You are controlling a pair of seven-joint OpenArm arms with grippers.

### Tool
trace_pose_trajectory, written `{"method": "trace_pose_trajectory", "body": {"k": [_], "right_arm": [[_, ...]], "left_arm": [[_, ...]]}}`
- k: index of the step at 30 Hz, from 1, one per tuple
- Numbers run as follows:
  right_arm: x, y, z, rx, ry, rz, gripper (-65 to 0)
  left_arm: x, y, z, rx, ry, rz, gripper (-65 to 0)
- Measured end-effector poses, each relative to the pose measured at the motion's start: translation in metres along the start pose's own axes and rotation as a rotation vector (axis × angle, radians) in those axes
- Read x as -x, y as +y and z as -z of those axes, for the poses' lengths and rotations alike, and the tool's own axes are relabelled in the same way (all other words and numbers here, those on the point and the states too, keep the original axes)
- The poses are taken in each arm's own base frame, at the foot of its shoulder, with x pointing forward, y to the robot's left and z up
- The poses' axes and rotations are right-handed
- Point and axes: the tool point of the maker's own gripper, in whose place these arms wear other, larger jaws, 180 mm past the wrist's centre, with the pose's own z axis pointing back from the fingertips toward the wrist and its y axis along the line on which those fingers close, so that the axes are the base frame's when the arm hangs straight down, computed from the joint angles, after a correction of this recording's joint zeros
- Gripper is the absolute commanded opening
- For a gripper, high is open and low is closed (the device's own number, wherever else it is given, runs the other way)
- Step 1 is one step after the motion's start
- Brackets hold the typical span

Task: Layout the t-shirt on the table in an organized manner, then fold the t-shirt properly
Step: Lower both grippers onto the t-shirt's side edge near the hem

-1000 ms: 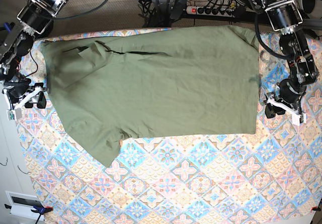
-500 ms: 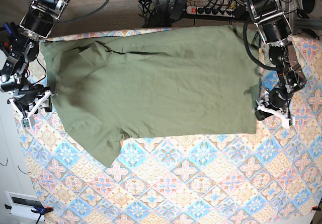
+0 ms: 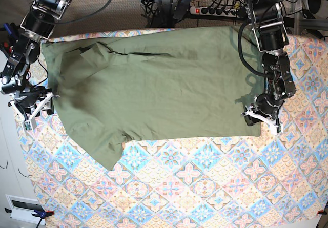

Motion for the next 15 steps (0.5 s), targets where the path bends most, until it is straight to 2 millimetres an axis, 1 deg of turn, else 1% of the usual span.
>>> {"method": "trace_pose_trajectory", "body": {"k": [3,6,10,12,15], "right_arm": [[0.000,0.000,0.000,0.000,0.000,0.000,-33.9],[-0.001,0.000,0.000,-0.001,-0.002,0.000,-33.9],[0.000,0.000,0.000,-0.001,-0.002,0.001,-33.9],[0.000,0.000,0.000,-0.003,-0.002,0.001,-33.9],[0.000,0.000,0.000,-0.002,-0.002,0.001,-33.9]], "left_arm": [[0.001,0.000,0.000,0.003,0.001,-0.005,-37.8],[-0.005,-0.003,0.001,0.007,-0.002,-0.004,-37.8],[-0.020,-0.004,0.001,0.009,-0.030,-0.001,-37.8],[-0.030,0.001,-0.002,0.000,-0.050,-0.006,-37.8],[-0.046,0.014,-0.008,-0.026,-0.088,-0.024,-37.8]]}}
